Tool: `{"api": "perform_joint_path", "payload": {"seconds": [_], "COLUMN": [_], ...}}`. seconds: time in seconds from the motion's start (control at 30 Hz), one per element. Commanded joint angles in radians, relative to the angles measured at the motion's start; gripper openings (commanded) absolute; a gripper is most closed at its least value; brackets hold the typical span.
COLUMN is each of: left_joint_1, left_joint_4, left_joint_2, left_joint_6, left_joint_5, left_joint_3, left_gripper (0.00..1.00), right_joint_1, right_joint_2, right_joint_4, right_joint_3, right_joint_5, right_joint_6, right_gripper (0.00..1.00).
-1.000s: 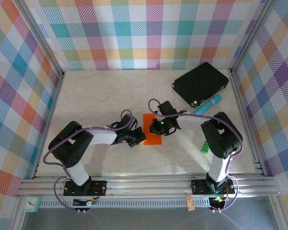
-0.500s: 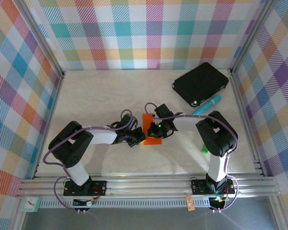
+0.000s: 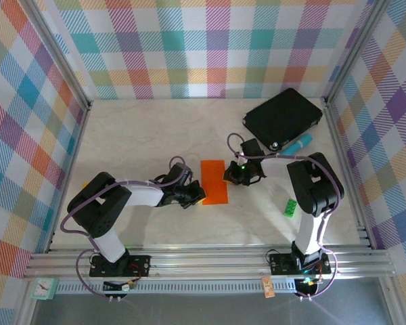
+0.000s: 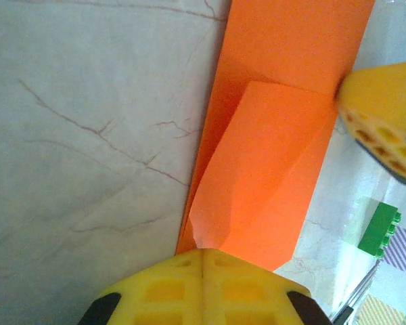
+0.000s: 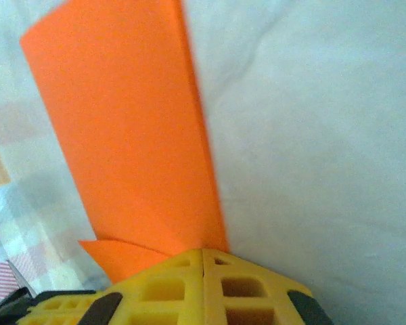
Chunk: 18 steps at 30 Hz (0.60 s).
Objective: Fold a paper plane with a square sheet of paper (pick it up from the middle)
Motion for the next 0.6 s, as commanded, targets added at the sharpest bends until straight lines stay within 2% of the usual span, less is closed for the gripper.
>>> {"api": "perform_joint_path", "payload": {"seconds": [0.0, 0.1, 0.23, 0.4, 0.47, 0.57], "left_joint_1": [-0.003, -0.003, -0.003, 0.005, 0.020, 0.036], "left_joint_4": [-0.200, -0.188, -0.169, -0.129, -0.115, -0.072], "left_joint_2": [0.035, 0.018, -0.023, -0.092, -0.100, -0.086], "left_joint_6": [-0.012, -0.004, 0.005, 0.015, 0.024, 0.021], "left_joint_5": [-0.042, -0.030, -0.017, -0.075, -0.097, -0.095], "left_joint_3": [-0.053, -0.018, 0.066, 0.112, 0.122, 0.125], "left_gripper": [0.00, 0.00, 0.02, 0.25, 0.33, 0.39], "right_joint_1": [-0.041, -0.039, -0.033, -0.033, -0.032, -0.026], "right_joint_2": [0.003, -0.041, -0.103, -0.185, -0.203, -0.214], "right_joint_4": [-0.061, -0.076, -0.076, -0.050, -0.029, 0.005], "right_joint_3": [0.011, 0.015, 0.006, -0.065, -0.093, -0.127], "right_joint_5": [0.168, 0.148, 0.036, -0.062, -0.108, -0.153], "right_joint_6": [-0.015, -0.024, -0.021, 0.045, 0.087, 0.132], "right_gripper": [0.00, 0.00, 0.03, 0.19, 0.31, 0.42]}}
